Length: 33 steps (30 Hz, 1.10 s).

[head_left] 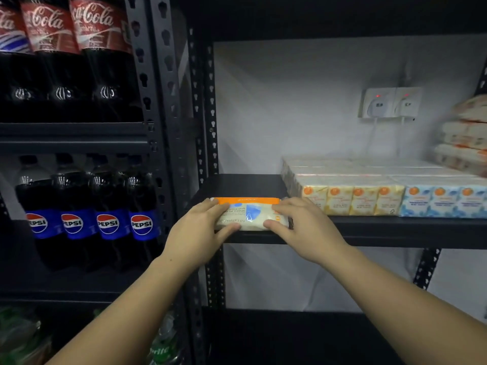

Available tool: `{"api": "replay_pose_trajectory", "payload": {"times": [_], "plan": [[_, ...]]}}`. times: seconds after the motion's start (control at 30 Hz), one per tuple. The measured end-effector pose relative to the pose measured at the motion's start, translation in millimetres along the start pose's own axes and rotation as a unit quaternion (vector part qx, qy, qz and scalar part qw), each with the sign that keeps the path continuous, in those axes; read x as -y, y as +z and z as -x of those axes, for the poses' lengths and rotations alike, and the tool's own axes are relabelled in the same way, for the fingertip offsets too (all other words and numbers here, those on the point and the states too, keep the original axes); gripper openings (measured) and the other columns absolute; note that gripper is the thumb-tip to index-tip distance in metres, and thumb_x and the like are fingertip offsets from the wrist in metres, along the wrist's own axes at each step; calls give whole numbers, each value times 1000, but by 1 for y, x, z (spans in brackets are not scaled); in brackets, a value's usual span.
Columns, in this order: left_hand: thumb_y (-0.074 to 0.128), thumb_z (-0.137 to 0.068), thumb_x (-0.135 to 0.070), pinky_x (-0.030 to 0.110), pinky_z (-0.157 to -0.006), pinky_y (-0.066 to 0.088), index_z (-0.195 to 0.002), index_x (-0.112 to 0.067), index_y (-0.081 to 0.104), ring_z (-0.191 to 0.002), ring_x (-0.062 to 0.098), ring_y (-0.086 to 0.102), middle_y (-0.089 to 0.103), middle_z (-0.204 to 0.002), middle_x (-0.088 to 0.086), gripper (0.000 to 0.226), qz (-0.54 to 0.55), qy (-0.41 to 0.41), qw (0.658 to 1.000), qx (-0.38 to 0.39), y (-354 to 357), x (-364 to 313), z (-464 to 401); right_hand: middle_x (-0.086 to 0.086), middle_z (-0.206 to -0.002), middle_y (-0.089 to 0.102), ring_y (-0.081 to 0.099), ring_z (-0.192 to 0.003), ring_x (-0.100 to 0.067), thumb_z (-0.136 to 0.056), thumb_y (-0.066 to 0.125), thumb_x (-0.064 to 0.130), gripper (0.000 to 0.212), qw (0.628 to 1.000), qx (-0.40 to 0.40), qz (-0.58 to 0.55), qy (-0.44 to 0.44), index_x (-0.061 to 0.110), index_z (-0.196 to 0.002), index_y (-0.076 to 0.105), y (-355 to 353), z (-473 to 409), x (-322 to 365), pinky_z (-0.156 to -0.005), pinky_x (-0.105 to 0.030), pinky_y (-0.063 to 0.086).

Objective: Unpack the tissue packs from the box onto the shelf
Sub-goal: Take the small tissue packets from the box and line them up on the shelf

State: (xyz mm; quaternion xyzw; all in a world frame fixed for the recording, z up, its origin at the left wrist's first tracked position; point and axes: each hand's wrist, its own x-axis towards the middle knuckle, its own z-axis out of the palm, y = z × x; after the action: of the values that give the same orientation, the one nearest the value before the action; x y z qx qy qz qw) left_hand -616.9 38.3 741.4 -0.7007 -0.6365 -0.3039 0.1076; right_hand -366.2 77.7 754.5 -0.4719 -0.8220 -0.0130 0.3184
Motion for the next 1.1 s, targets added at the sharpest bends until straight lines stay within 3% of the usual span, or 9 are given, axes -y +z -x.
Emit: {"api": "replay_pose_trajectory", "payload": {"times": [0.1,0.2,0.33,0.43,0.63,0.87,1.03,1.1], "plan": [[50,-96,-68,42,-112,42,-153,-32,47,-154,12,27,39,-164,-6,67,-14,19,1000,12,-3,-2,-7,5,-132,65,52,-125,-17,-97,56,60,51,999,17,36,-15,25,-133,67,-5,-6,2,-100,-40,47],[57,-95,-64,38,-110,42,-151,-37,49,-151,11,32,42,-161,-8,63,15,47,999,7,-4,-5,-13,4,-132,66,51,-124,-15,-97,56,61,51,998,31,46,-35,24,-131,66,-10,-13,3,-97,-34,45],[57,-96,-61,40,-89,56,-132,-46,60,-120,16,60,65,-130,-12,39,1,113,993,28,-4,-18,-17,4,-142,62,47,-136,-14,-95,60,61,62,998,15,39,-57,21,-142,62,-20,-19,3,-111,-30,38],[43,-101,-63,43,-81,57,-130,-44,63,-109,20,63,67,-122,-9,41,-26,120,991,49,-2,-22,-26,4,-137,65,45,-136,-13,-95,61,59,59,996,-13,45,-76,19,-138,65,-32,-26,-3,-111,-28,36],[50,-99,-63,36,-100,51,-140,-45,60,-132,15,56,60,-146,-12,45,-5,85,993,81,5,-19,-53,5,-143,63,44,-142,-16,-95,59,61,58,994,-38,84,-60,24,-139,65,-58,-47,-25,-114,-35,37],[59,-96,-61,33,-106,47,-137,-41,65,-129,18,58,62,-145,-8,45,25,52,991,119,18,-13,-90,1,-168,30,27,-154,-23,-90,33,83,83,985,89,147,25,37,-159,34,-78,-71,-57,-122,-46,27],[63,-94,-60,30,-111,41,-133,-43,67,-136,15,53,59,-148,-8,42,57,39,987,147,29,-7,-116,2,-174,7,9,-160,-23,-67,9,102,112,970,188,135,69,43,-163,11,-88,-94,-73,-126,-55,14],[64,-94,-60,30,-112,40,-134,-43,66,-138,15,51,56,-151,-7,43,64,30,984,162,32,-6,-127,2,-174,2,4,-160,-23,-70,11,100,111,965,210,128,86,41,-164,6,-92,-105,-78,-127,-55,12]]}}
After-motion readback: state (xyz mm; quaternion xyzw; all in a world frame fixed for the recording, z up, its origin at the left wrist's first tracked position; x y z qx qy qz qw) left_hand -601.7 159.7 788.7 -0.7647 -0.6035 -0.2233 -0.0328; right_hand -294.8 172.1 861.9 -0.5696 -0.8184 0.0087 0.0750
